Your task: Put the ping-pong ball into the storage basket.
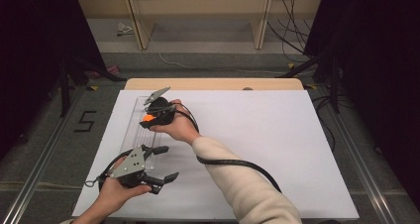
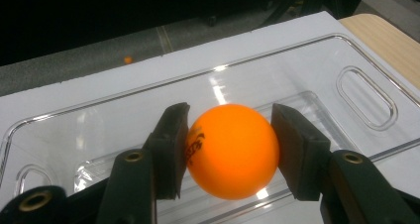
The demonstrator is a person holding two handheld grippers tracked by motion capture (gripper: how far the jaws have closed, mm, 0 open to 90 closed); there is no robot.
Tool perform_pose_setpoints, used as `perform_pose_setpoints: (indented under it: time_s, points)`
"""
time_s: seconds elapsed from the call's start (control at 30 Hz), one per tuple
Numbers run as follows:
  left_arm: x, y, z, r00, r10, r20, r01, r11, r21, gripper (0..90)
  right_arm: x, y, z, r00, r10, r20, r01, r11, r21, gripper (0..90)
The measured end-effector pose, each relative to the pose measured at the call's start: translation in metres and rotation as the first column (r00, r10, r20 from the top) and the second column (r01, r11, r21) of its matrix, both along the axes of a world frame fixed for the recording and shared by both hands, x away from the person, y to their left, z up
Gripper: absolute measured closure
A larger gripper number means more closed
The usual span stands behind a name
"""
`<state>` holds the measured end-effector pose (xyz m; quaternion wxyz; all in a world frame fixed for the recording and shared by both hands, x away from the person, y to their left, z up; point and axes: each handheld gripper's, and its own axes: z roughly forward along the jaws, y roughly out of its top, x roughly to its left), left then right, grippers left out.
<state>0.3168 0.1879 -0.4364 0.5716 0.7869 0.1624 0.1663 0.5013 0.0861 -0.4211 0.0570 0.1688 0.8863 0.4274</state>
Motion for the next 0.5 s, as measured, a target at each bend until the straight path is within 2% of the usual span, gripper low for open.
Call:
perform_pose_setpoints:
  time_s: [0.5]
  points:
    - [0.0002, 0.0001, -0.0001, 1.0000, -0.001, 0.000, 0.001, 1.0000, 0.002, 16.4, -0.0002, 0.0009, -0.0069, 0.9999, 0.003, -0.014, -0.003, 1.000, -0.011, 50.5]
